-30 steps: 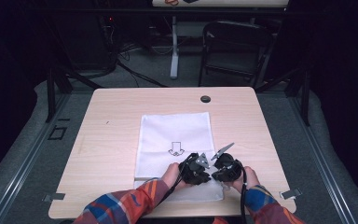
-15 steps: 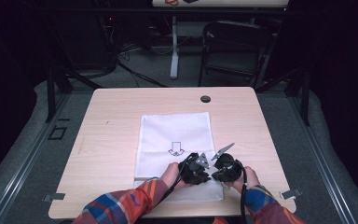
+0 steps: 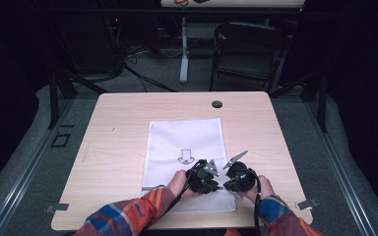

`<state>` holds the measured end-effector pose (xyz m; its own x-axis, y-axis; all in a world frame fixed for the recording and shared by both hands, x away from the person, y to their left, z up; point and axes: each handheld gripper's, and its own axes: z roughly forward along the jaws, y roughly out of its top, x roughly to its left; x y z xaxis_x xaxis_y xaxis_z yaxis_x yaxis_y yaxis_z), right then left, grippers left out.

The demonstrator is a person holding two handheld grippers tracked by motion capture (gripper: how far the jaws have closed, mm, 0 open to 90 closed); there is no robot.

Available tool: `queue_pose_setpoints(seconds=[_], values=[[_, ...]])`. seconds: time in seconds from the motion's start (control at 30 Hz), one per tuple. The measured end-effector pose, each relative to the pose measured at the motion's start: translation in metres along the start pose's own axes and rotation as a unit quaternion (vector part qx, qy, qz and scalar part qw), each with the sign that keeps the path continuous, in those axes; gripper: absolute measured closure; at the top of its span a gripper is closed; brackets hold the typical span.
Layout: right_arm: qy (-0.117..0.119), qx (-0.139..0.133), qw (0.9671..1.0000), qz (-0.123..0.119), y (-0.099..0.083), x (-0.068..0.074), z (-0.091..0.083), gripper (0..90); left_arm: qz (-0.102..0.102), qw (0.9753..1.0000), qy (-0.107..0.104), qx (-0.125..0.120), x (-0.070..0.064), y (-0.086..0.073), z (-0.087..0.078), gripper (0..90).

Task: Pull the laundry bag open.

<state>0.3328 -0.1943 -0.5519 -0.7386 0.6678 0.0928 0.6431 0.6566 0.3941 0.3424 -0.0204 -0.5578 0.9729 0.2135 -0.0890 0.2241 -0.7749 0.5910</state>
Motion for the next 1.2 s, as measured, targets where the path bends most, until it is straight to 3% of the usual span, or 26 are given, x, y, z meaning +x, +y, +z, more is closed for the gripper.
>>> queue_pose_setpoints(seconds=[0.33, 0.37, 0.7, 1.2], values=[[0.002, -0.002, 1.0000, 0.003, -0.001, -0.001, 0.000, 90.0, -0.006, 1.0000, -0.004, -0.004, 0.003, -0.005, -0.007, 81.4], [0.000, 0.002, 1.0000, -0.001, 0.000, -0.001, -0.001, 90.0, -0.006, 1.0000, -0.002, 0.006, 0.003, -0.005, -0.008, 81.4], [-0.002, -0.001, 1.0000, 0.005, -0.001, -0.001, 0.000, 90.0, -0.027, 0.9996, -0.010, 0.003, 0.013, -0.020, -0.025, 81.3], [-0.001, -0.001, 1.0000, 0.001, -0.001, -0.001, 0.000, 90.0, -0.027, 0.9995, -0.011, 0.014, 0.011, -0.029, -0.030, 81.2]])
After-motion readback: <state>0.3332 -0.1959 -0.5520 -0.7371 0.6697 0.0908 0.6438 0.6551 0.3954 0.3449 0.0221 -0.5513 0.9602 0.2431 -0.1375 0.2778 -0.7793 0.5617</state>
